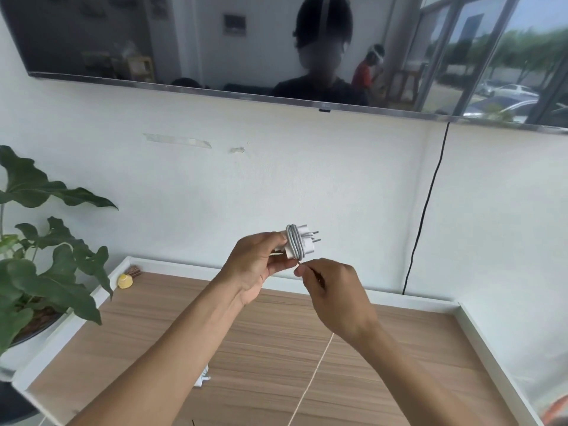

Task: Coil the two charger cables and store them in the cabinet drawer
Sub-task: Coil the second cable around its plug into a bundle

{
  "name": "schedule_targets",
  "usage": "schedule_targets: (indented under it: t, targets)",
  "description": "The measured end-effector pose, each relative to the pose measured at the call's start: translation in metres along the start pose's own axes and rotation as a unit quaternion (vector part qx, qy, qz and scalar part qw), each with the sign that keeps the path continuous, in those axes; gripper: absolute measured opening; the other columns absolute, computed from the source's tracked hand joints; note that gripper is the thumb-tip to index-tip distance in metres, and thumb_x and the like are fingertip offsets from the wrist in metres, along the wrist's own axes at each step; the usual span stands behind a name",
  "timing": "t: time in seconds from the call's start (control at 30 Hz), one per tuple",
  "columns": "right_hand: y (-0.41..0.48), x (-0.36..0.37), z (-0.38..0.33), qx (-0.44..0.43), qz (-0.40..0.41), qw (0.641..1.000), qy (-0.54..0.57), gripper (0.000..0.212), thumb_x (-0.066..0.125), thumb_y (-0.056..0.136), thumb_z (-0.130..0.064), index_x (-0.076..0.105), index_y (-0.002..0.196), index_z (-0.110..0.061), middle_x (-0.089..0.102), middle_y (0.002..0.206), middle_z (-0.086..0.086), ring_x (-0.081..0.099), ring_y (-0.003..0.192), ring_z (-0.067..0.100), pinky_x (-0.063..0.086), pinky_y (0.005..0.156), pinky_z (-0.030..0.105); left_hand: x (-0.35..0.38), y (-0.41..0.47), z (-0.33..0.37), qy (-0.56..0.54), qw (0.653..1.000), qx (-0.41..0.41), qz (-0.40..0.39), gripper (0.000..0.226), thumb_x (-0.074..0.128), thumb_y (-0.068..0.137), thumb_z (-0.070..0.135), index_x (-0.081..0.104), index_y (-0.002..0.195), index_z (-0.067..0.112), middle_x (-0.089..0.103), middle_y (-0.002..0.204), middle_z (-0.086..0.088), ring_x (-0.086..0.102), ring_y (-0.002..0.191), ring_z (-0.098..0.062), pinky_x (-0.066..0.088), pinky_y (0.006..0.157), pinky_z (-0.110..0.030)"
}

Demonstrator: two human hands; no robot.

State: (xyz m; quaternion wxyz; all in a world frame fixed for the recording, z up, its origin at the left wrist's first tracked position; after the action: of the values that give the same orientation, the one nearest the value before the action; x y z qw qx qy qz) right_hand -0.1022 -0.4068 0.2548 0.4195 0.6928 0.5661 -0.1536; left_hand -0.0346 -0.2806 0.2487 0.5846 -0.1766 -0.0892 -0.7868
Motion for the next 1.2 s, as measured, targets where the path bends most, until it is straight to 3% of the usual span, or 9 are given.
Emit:
schedule_targets:
  t: [0.13, 0.33, 0.43, 0.57, 0.67, 0.8, 1.0, 1.1, 1.2]
  targets:
    - [0.001, -0.020, -0.020, -0.033, -0.001, 0.993, -0.111, 0.023, 0.050, 0.096, -0.027, 0.066, 0.083, -0.018, 0.062, 0.077, -0.006, 0.055, 0.067, 0.020, 0.048, 0.063, 0.035, -0.007, 0.000, 0.006, 0.098, 0.994, 0.042, 0.040, 0.011, 0.060, 0.091, 0.004, 0.068, 0.084, 0.002, 0.066, 0.084, -0.015, 0.066, 0.075, -0.023, 0.060, 0.068, -0.029]
    - [0.010, -0.051, -0.036, -0.077, -0.010, 0.979, -0.187, 0.021, 0.047, 0.098, -0.031, 0.066, 0.093, -0.024, 0.054, 0.083, -0.012, 0.057, 0.073, 0.020, 0.043, 0.064, 0.030, -0.011, -0.009, -0.001, 0.120, 0.992, 0.012, -0.023, 0.008, 0.060, 0.092, 0.004, 0.067, 0.092, 0.001, 0.064, 0.089, -0.020, 0.061, 0.081, -0.026, 0.059, 0.066, -0.027]
    - [0.014, -0.055, -0.036, -0.090, -0.012, 0.978, -0.187, 0.019, 0.050, 0.096, -0.031, 0.068, 0.092, -0.028, 0.057, 0.084, -0.014, 0.055, 0.068, 0.010, 0.043, 0.063, 0.029, -0.007, -0.014, -0.003, 0.150, 0.986, 0.003, -0.075, 0.009, 0.057, 0.092, -0.001, 0.065, 0.097, -0.001, 0.063, 0.088, -0.020, 0.060, 0.081, -0.027, 0.058, 0.066, -0.028]
    - [0.023, -0.059, -0.026, -0.080, -0.031, 0.993, -0.083, 0.012, 0.061, 0.092, -0.028, 0.068, 0.082, -0.030, 0.059, 0.075, -0.018, 0.051, 0.064, -0.001, 0.036, 0.059, 0.016, -0.005, -0.021, -0.003, 0.121, 0.982, -0.019, -0.143, 0.012, 0.056, 0.093, -0.001, 0.064, 0.101, -0.003, 0.066, 0.084, -0.014, 0.063, 0.073, -0.021, 0.058, 0.067, -0.031]
    - [0.022, -0.053, -0.019, -0.031, -0.067, 0.996, 0.047, 0.012, 0.065, 0.090, -0.028, 0.068, 0.079, -0.029, 0.060, 0.066, -0.026, 0.047, 0.054, 0.001, 0.034, 0.054, 0.009, -0.003, -0.026, -0.003, 0.090, 0.976, -0.050, -0.192, 0.032, 0.063, 0.081, 0.010, 0.063, 0.107, -0.007, 0.064, 0.083, -0.017, 0.063, 0.070, -0.020, 0.057, 0.064, -0.030]
    - [0.013, -0.039, -0.005, 0.022, -0.074, 0.984, 0.158, 0.018, 0.063, 0.088, -0.038, 0.073, 0.081, -0.026, 0.055, 0.054, -0.009, 0.031, 0.047, 0.009, 0.029, 0.049, 0.018, 0.000, -0.031, -0.004, 0.094, 0.966, -0.074, -0.230, 0.049, 0.068, 0.069, 0.024, 0.062, 0.107, -0.008, 0.063, 0.082, -0.017, 0.062, 0.070, -0.023, 0.055, 0.062, -0.029]
    - [-0.009, -0.011, 0.015, 0.071, -0.049, 0.976, 0.197, 0.029, 0.056, 0.096, -0.018, 0.069, 0.070, -0.021, 0.033, 0.050, -0.008, 0.020, 0.049, 0.011, 0.018, 0.044, 0.022, 0.007, -0.030, -0.008, 0.021, 0.975, -0.079, -0.208, 0.041, 0.068, 0.070, 0.023, 0.066, 0.099, -0.006, 0.065, 0.075, -0.011, 0.063, 0.066, -0.016, 0.056, 0.059, -0.027]
    - [-0.017, -0.008, 0.013, 0.040, 0.028, 0.991, 0.128, 0.040, 0.056, 0.096, -0.019, 0.046, 0.060, -0.005, 0.026, 0.053, -0.007, 0.020, 0.052, 0.009, 0.020, 0.048, 0.024, 0.011, -0.026, -0.007, -0.009, 0.987, -0.071, -0.143, 0.015, 0.061, 0.083, 0.012, 0.069, 0.083, -0.001, 0.064, 0.073, -0.011, 0.063, 0.064, -0.018, 0.057, 0.057, -0.026]
    - [-0.019, -0.012, 0.003, -0.020, 0.037, 0.999, 0.000, 0.038, 0.055, 0.095, -0.022, 0.045, 0.061, -0.010, 0.037, 0.051, -0.004, 0.031, 0.050, 0.017, 0.031, 0.050, 0.032, 0.007, -0.019, -0.010, -0.023, 0.996, -0.062, -0.061, 0.026, 0.052, 0.092, 0.006, 0.070, 0.074, 0.003, 0.063, 0.076, -0.013, 0.065, 0.067, -0.023, 0.058, 0.058, -0.026]
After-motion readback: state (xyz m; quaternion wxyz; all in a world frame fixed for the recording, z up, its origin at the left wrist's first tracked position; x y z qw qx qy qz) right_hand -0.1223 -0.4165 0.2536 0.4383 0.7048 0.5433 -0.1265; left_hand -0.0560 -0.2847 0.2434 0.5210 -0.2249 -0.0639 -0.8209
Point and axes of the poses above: each hand's wrist, its own y-axis towards the middle knuckle, its own x-axis out of the palm, z = x × y, the point moved 6 cm from there along y, towards the middle knuckle
